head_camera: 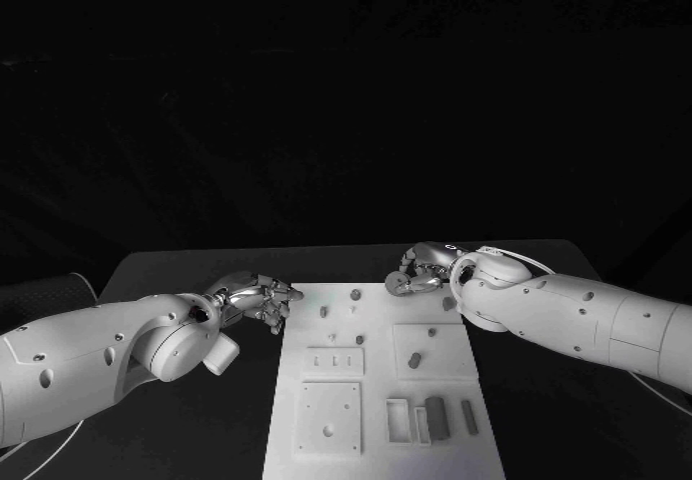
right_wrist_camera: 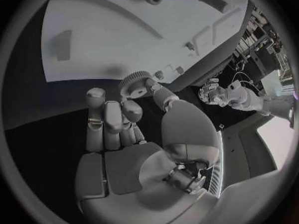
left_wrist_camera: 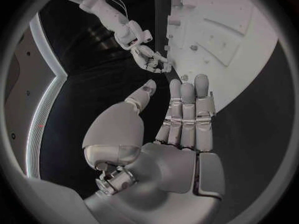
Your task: Assemble the parts on the task board
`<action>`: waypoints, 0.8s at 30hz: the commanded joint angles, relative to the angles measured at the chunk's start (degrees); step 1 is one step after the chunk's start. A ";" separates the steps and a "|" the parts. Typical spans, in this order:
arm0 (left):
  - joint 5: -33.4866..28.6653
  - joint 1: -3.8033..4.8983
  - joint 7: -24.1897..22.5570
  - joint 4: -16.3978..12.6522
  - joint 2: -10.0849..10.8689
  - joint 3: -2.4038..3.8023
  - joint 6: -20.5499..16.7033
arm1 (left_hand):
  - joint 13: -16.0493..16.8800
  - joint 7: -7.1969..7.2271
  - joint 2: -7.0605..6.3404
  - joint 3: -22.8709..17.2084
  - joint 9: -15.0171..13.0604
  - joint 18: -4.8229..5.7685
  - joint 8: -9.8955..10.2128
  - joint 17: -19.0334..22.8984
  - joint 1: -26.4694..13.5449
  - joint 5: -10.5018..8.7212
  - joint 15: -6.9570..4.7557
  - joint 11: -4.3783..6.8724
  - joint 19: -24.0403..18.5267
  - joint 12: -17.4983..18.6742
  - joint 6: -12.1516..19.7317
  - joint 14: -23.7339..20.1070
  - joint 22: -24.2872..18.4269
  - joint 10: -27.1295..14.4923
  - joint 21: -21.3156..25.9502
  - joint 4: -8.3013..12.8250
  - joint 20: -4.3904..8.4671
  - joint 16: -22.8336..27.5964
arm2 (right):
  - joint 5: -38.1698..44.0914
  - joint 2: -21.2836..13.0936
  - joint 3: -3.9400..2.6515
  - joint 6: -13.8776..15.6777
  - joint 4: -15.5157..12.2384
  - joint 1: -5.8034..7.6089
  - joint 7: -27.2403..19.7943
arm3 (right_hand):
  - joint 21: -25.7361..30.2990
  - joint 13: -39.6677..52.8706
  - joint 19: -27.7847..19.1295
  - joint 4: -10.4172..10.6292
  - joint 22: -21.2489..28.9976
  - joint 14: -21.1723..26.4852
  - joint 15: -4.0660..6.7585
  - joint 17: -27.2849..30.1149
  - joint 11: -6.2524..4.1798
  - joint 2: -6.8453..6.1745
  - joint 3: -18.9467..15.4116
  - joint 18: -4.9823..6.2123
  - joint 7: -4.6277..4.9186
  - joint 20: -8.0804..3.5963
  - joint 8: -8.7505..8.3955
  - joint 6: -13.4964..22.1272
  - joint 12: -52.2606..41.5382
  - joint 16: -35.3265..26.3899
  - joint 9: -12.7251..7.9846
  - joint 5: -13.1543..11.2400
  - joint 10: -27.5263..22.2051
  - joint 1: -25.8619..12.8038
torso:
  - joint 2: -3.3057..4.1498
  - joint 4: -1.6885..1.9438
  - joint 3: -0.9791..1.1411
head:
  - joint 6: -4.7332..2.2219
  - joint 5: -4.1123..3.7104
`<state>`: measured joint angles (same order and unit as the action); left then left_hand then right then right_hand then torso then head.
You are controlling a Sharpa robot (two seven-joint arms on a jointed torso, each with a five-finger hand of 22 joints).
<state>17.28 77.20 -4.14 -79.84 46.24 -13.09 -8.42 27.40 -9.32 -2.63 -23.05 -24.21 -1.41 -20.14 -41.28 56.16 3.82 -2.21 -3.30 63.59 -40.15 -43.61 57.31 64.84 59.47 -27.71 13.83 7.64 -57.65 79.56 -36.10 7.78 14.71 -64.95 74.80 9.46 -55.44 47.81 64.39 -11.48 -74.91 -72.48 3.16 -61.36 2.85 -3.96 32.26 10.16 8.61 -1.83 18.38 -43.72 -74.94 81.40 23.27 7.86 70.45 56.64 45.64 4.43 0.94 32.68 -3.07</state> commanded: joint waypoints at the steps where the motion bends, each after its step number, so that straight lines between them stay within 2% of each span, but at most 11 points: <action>1: -0.11 0.05 -0.47 -0.18 0.02 0.04 0.28 | -0.04 -0.66 -0.17 0.20 -0.05 -2.87 0.02 0.08 -0.54 -0.02 0.06 -0.32 0.42 0.27 -0.98 -0.02 0.07 0.07 0.20 0.22 0.08 -0.20 | 1.20 -0.20 -0.06 -0.06 -1.65 0.09 0.57 | -0.29 -0.06 0.14 -0.47 -1.03 -0.37 0.16 -0.05 -0.18 1.11 -0.04 4.84 0.60 -0.09 0.35 -2.30 -0.19 0.21 0.01 0.65 0.20 0.25 | 0.03 -0.04 0.08 | -0.02 0.08; 8: -0.11 0.05 -0.53 -0.21 0.04 0.04 0.05 | -0.03 -0.65 -0.19 0.20 -0.07 -2.88 0.01 0.08 -0.52 -0.01 0.05 -0.31 0.43 0.29 -0.99 -0.01 0.09 0.10 0.20 0.24 0.09 -0.23 | 3.68 0.17 -0.06 0.95 -4.09 0.11 0.59 | -0.33 -0.07 0.16 -0.69 -1.03 -0.39 0.22 -0.02 -0.24 0.90 -0.11 4.84 0.52 -0.07 0.41 -2.60 -0.17 0.21 -0.04 0.80 0.24 0.04 | 0.03 0.04 0.05 | -0.07 0.12; 15: -0.11 0.05 -0.52 -0.20 0.05 0.04 -0.07 | -0.02 -0.64 -0.19 0.20 -0.07 -2.88 0.01 0.08 -0.50 -0.01 0.05 -0.30 0.45 0.31 -1.00 -0.01 0.11 0.12 0.20 0.26 0.09 -0.25 | 7.11 1.12 -0.06 3.68 -5.45 0.10 0.41 | -0.39 -0.12 0.28 -0.83 -0.99 -0.64 0.33 -0.20 -0.37 0.28 -0.07 4.84 0.39 -0.10 0.51 -3.04 -0.12 0.26 -0.11 0.85 0.41 -0.13 | 0.02 0.05 0.06 | -0.13 0.27; 24: -0.10 0.05 -0.56 -0.26 0.01 0.04 -0.07 | -0.01 -0.64 -0.21 0.20 -0.08 -2.88 0.02 0.08 -0.47 -0.01 0.04 -0.30 0.45 0.34 -1.00 -0.02 0.13 0.14 0.21 0.29 0.10 -0.28 | 9.34 3.06 -0.02 4.43 -6.56 -0.01 0.40 | -0.47 -0.21 0.52 -0.92 -0.95 -0.88 0.42 -0.19 -0.47 0.05 0.20 4.84 0.29 -0.21 0.52 -3.35 -0.06 0.26 -0.22 1.39 0.71 -0.03 | 0.04 0.04 0.02 | -0.33 0.27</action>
<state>17.29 77.20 -4.16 -79.90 46.33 -13.09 -8.50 27.40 -9.32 -2.63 -23.05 -24.19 -1.42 -20.14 -41.28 56.16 3.82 -2.20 -3.27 63.59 -40.15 -43.61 57.31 64.89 59.50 -27.71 13.83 7.63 -57.65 86.03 -33.12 7.76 17.93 -71.35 74.84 9.94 -55.68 47.68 64.70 -12.27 -74.91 -73.00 3.48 -61.48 2.45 -3.52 32.27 10.17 8.57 -1.93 18.40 -43.76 -74.94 81.39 22.96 8.88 70.87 56.63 45.67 4.47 0.98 32.39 -2.77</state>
